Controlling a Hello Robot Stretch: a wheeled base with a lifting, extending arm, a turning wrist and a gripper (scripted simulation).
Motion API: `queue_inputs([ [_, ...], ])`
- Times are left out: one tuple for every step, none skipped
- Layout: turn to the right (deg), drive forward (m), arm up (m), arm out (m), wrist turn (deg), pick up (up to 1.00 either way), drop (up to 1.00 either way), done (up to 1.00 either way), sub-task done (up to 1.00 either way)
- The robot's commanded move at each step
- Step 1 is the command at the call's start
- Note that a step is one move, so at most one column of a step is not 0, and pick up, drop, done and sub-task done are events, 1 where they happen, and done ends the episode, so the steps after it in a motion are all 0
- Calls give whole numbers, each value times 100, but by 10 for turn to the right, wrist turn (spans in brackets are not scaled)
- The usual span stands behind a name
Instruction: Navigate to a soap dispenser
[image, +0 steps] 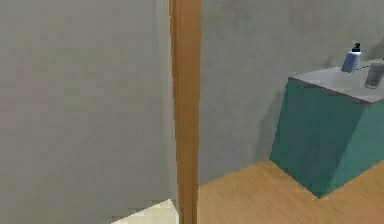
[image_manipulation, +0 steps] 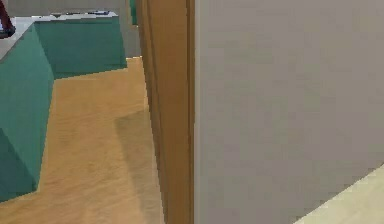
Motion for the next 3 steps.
queue_inputs([
  [0, 40, 0, 0, 0, 0, 0, 0, 0],
  [450, 0, 0, 0, 0, 0, 0, 0, 0],
  [210, 0, 0, 0, 0, 0, 0, 0, 0],
])
